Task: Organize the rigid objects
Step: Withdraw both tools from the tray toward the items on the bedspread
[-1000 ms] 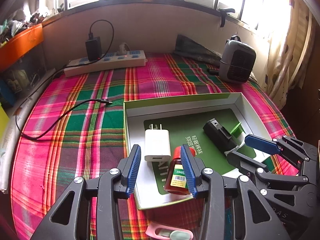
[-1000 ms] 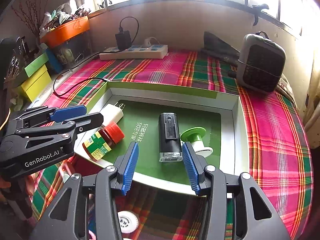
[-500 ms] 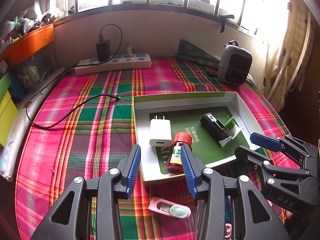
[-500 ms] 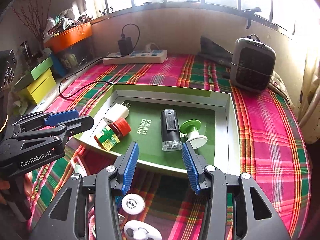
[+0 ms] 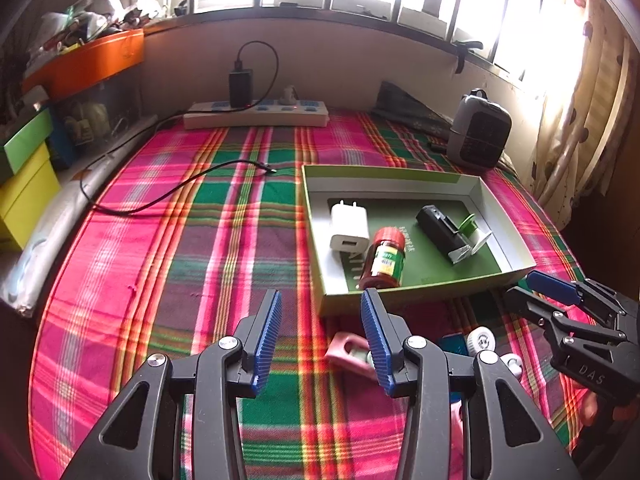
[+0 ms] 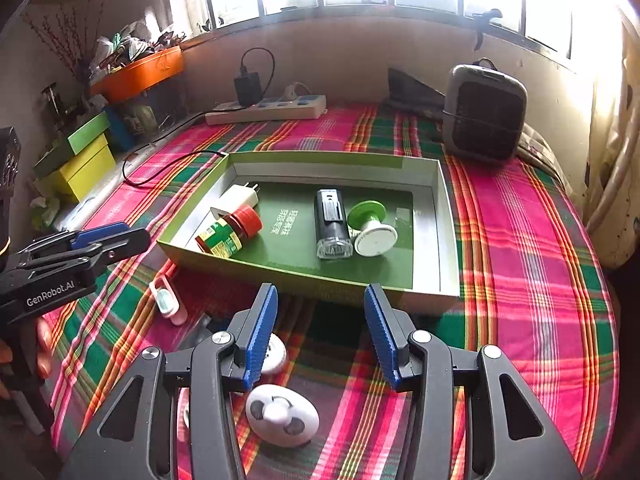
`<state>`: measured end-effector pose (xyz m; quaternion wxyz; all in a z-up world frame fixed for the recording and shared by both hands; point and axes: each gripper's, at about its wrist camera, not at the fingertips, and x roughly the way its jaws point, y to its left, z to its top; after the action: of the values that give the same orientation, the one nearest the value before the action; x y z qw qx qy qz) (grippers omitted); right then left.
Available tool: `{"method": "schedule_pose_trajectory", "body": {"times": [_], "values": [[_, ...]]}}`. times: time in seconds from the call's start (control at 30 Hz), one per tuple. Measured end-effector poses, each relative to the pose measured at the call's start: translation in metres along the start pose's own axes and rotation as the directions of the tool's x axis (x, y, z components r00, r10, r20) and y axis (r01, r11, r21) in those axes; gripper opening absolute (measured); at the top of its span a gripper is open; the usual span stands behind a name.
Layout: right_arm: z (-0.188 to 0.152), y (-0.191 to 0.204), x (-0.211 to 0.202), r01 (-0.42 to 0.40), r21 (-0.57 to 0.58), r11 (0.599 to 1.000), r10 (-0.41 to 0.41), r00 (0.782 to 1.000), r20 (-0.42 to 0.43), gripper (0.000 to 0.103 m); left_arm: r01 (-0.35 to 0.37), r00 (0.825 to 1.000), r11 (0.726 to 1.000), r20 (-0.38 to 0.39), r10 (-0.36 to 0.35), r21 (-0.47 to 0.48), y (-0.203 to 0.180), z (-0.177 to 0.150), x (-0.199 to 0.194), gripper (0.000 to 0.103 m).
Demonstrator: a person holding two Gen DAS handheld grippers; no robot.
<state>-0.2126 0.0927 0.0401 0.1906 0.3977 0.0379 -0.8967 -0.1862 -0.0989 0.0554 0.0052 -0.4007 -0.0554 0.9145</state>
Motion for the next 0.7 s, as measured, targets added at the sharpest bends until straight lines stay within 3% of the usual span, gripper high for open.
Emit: {"method": "schedule_pose_trajectory", "body": {"times": [0.7], "values": [[-0.045,0.002,-0.009,-0.047,0.047,0.998,0.050,0.997,-0.054,0.047,0.032,0.999,0.995,0.011,-0.031,-0.095,0.023,-0.035,-0.021,0.042]]}}
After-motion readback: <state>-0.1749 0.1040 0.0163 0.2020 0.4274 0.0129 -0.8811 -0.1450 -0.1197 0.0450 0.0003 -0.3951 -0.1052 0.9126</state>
